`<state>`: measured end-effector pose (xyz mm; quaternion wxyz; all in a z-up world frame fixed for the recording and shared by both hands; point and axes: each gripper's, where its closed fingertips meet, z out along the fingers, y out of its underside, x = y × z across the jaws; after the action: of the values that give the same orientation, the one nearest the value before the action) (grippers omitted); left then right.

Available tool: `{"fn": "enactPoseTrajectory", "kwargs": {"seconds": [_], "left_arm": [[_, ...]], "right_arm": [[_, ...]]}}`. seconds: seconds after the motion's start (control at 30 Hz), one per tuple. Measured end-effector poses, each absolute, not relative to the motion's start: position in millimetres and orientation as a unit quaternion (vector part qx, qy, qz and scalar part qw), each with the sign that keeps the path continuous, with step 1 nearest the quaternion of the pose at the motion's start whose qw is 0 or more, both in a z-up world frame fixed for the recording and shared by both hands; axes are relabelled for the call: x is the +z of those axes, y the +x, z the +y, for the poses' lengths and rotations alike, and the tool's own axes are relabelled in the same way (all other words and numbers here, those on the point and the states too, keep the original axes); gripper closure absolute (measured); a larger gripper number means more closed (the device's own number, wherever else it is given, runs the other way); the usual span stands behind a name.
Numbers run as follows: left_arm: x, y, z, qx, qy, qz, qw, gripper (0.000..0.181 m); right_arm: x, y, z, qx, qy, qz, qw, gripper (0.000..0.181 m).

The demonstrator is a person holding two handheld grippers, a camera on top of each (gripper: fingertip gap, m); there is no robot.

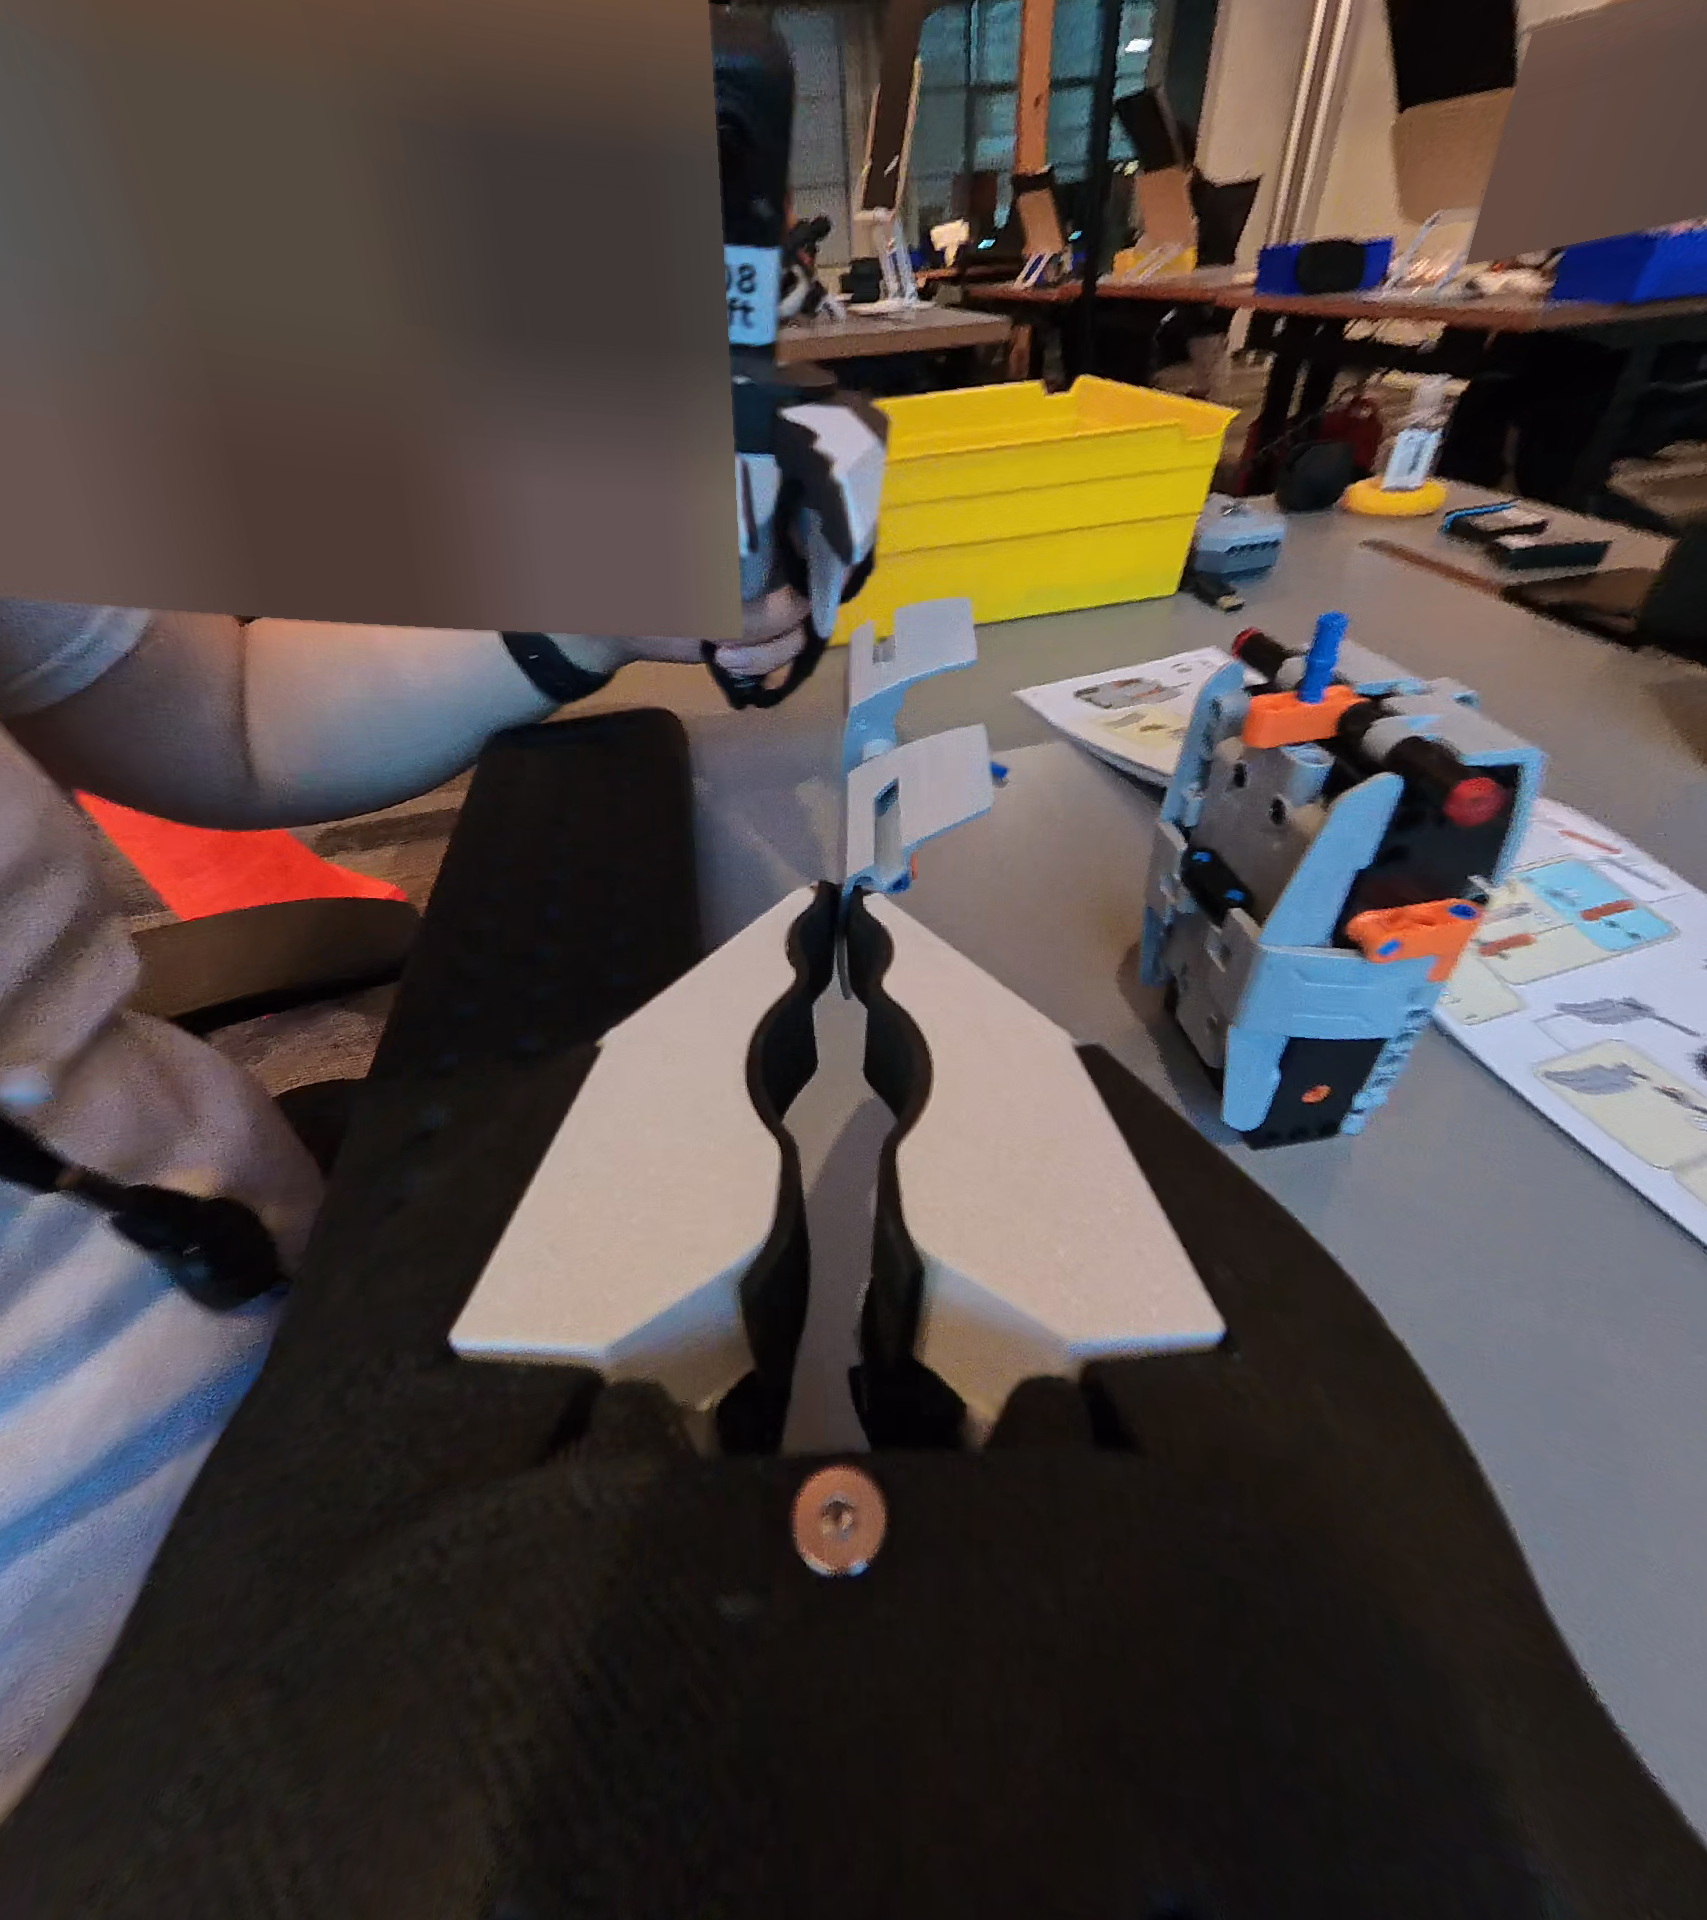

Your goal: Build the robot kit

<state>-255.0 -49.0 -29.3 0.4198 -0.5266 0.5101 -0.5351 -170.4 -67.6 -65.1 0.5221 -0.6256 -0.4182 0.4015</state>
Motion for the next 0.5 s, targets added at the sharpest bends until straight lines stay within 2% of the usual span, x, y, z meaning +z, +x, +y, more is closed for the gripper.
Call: {"fn": "enactPoseTrajectory", "kwargs": {"seconds": [0.17, 0.33, 0.5], "left_arm": [[-35.2, -244.7, -58.1, -0.489, -0.552, 0.501, 0.452, 0.166], [-46.6, -222.8, -55.3, -0.478, -0.554, 0.513, 0.449, 0.165], [-43.7, -205.7, -41.2, -0.46, -0.54, 0.546, 0.445, 0.171]], "right_arm": [[-56.1, -163.1, -66.5, 0.388, -0.619, -0.403, 0.552, 0.181], [-63.0, -165.7, -61.9, 0.363, -0.62, -0.441, 0.538, 0.181], [-59.2, -164.7, -44.6, 0.316, -0.613, -0.499, 0.525, 0.181]]}}
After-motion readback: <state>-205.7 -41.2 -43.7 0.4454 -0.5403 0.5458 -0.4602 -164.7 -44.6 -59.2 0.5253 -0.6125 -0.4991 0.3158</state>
